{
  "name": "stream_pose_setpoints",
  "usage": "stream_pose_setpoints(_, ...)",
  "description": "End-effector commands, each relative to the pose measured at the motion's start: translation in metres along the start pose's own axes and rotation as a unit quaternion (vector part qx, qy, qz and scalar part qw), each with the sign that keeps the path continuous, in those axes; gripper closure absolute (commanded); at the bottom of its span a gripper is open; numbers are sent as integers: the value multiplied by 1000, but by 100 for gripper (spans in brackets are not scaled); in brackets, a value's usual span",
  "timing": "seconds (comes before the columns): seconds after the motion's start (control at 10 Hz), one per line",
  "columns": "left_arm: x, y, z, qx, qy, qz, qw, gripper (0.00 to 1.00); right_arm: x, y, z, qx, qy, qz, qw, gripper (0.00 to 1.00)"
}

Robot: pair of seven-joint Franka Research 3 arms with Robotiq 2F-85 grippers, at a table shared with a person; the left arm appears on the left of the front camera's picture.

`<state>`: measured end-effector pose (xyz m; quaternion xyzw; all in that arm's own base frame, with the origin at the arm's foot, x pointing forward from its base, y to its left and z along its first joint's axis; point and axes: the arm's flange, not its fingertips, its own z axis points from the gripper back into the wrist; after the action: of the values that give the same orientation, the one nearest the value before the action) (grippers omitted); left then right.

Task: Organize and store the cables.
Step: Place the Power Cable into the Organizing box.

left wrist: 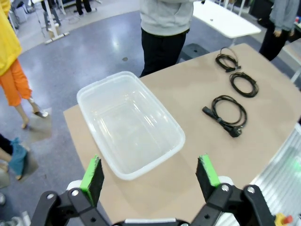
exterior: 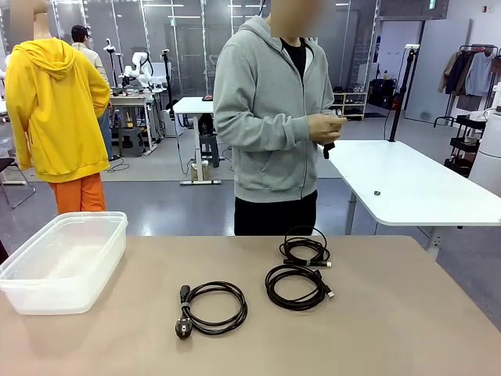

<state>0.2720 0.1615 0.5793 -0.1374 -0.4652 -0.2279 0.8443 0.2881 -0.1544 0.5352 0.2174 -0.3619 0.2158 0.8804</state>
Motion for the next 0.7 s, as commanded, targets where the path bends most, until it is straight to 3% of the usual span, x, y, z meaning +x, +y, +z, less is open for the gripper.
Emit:
stream_pose_setpoints(0.0, 1, 0, 0, 1, 1, -1, 1000, 0, -20, -17, 15, 4, 7, 9, 1000, 0)
stream_pose_setpoints(0.3, 1, 0, 0, 1, 1, -1, 1000, 0, -37, -27, 22, 32, 12, 11, 999, 0)
stream_pose_setpoints(0.4, 1, 0, 0, 1, 1, -1, 1000, 0, -36, -29, 17, 44, -8, -5, 999, 0)
stream_pose_setpoints(0.6, 1, 0, 0, 1, 1, -1, 1000, 0, -37, -22, 23, 17, 1, 4, 1000, 0)
